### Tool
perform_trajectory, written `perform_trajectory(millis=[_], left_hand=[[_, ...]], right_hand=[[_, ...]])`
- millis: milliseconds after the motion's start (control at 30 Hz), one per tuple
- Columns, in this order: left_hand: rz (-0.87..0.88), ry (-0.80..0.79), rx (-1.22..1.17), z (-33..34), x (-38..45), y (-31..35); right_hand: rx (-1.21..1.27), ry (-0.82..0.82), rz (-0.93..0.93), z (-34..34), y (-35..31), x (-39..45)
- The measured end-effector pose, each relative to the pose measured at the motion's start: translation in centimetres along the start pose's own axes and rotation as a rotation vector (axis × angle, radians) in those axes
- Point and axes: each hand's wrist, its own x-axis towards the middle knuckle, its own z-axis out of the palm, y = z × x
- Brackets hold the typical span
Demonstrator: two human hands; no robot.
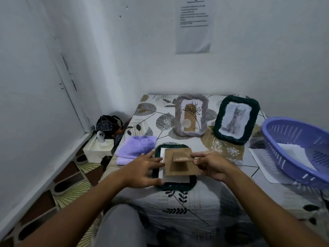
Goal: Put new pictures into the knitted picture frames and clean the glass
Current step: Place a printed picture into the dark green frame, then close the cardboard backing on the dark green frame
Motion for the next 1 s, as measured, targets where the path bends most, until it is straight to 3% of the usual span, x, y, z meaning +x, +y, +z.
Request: perform_trajectory(millis=[367, 1000], left_hand=[[0.032, -0.128, 0.022, 0.0, 0.0, -0.4], [0.004, -0.109, -0.014, 0.6, 0.1, -1.1]], right_hand=[[0.045, 0.016, 0.020, 1.7, 0.4, 0.4], [0.031, 0.003, 0.004, 2.7, 0.4, 1.2]])
